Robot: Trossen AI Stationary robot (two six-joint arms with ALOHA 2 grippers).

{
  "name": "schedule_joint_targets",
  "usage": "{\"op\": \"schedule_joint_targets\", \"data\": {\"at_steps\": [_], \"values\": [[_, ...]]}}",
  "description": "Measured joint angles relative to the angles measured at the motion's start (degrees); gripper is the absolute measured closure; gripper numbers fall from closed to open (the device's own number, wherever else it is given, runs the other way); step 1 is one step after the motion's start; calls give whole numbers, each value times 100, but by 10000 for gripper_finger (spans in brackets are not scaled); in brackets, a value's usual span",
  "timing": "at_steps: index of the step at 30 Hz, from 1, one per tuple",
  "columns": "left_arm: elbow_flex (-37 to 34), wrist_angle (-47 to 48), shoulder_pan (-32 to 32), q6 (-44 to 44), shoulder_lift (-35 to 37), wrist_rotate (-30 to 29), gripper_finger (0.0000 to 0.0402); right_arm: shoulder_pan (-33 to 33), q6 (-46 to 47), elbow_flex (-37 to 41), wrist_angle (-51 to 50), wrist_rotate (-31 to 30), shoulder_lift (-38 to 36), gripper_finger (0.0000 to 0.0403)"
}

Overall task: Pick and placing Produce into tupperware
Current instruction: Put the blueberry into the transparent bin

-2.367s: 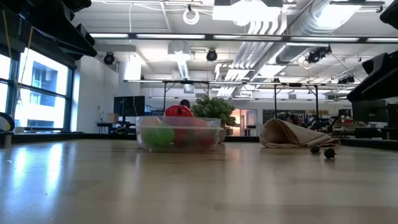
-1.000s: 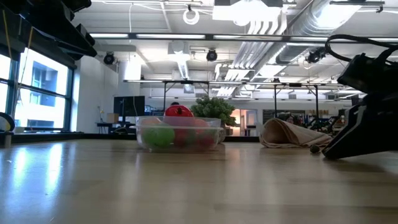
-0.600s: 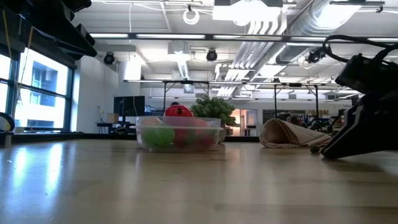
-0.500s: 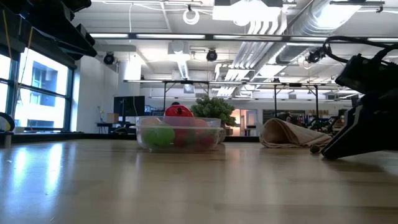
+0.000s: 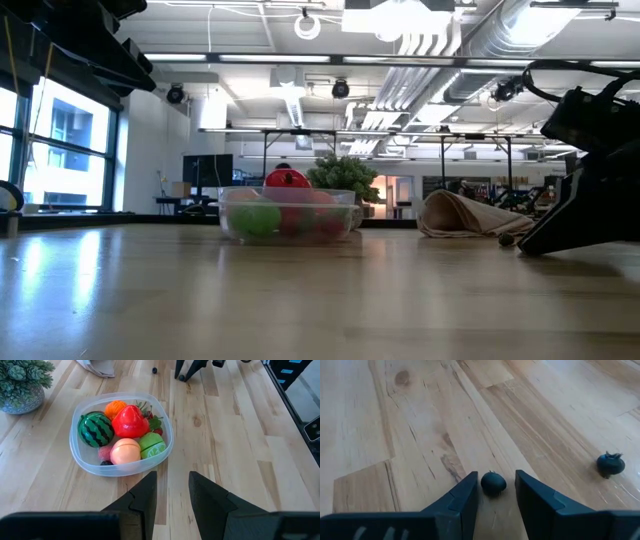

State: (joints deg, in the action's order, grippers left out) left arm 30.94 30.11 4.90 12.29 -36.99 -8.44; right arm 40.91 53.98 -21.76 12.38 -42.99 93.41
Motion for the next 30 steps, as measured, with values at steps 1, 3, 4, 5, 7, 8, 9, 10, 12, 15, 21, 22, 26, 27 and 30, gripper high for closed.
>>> {"op": "schedule_joint_targets", "data": {"at_steps": [1, 3, 4, 5, 7, 8, 9, 10, 12, 15, 21, 22, 26, 27, 30], "values": [[0, -2, -2, -2, 2, 2, 300, 0, 0, 0, -5, 0, 0, 286], [0, 0, 0, 0, 2, 0, 300, 2, -2, 1, -12, 3, 0, 286], [0, 0, 0, -2, 0, 0, 300, 2, -2, 2, -13, 3, 0, 286], [0, 0, -1, -1, 0, 1, 300, 2, -2, 2, -15, 9, 0, 286], [0, 0, 0, -1, 0, 1, 300, 4, -30, 2, -19, 11, 0, 286], [0, -1, 0, -2, 1, 2, 300, 4, -41, 2, -21, 14, 0, 286], [0, 0, 0, -2, 1, 0, 300, 4, -44, 2, -26, 14, 0, 286], [0, 0, 0, -2, 2, 2, 300, 4, -44, 2, -30, 14, 0, 286], [0, 0, 0, 0, 0, 0, 300, 6, -44, 4, -34, 14, 0, 287], [0, -2, 0, -1, 0, 2, 300, 7, -43, 7, -41, 14, 1, 296], [0, -2, -2, 0, 0, 1, 300, 11, 0, 11, -59, 51, 2, 319], [0, -2, -1, 0, 0, 2, 300, 11, 0, 11, -59, 51, 2, 321], [0, 0, 0, 0, 0, 0, 300, 11, 1, 11, -55, 53, 2, 325], [0, -2, -1, 0, 2, 1, 300, 11, 0, 11, -55, 53, 2, 325], [0, 0, 0, -2, 0, 2, 300, 11, 0, 11, -53, 55, 2, 325]]}}
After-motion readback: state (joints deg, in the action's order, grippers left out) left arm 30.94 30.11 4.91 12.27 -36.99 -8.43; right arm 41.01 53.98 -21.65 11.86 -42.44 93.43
